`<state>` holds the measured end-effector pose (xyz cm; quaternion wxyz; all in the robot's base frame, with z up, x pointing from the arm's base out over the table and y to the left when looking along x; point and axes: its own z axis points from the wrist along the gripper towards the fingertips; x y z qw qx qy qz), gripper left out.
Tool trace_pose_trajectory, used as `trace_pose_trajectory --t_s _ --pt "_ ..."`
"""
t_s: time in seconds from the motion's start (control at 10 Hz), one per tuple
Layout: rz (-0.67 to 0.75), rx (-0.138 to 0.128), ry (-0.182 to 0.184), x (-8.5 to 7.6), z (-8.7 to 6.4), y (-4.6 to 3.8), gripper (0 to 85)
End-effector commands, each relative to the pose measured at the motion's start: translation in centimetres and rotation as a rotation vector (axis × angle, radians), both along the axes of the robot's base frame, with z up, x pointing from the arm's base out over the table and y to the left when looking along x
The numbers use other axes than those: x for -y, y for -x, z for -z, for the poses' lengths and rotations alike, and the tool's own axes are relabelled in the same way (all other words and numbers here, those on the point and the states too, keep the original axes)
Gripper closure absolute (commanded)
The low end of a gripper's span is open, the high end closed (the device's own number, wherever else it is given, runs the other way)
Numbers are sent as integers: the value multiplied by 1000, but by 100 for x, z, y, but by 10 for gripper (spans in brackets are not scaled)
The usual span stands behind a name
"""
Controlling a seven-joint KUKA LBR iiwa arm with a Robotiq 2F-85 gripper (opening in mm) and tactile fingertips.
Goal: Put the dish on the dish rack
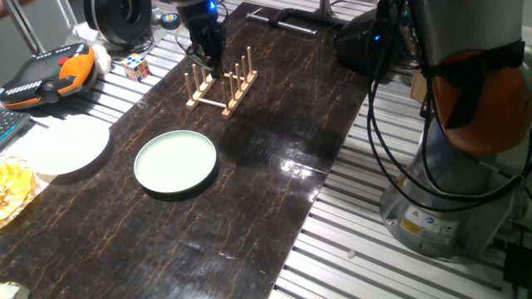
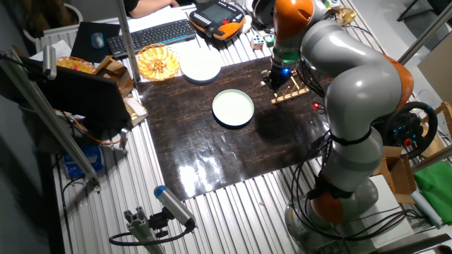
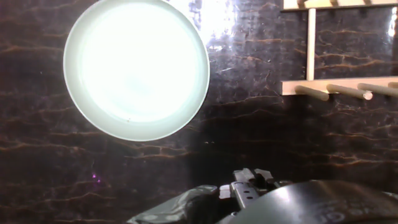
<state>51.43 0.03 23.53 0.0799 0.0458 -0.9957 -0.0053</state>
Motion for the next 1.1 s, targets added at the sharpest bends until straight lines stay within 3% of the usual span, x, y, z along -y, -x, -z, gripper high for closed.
trace_pose_trajectory --t_s 0.0,0.1,0.2,0.3,0.4,0.5,0.7,0.8,1.0 --pt "-8 17 -13 -6 -1 0 830" --pt "-13 26 -24 -6 -1 0 830" --pt "3 -10 -45 -6 -1 0 830" --pt "25 -46 -33 -6 -1 0 830" --pt "58 -36 -50 -23 6 -9 760" --pt "78 -29 -39 -127 57 -90 650" --pt "82 -11 13 -236 263 -255 473" --pt "96 0 19 -291 406 -349 423" --pt "96 32 21 -253 667 -530 360"
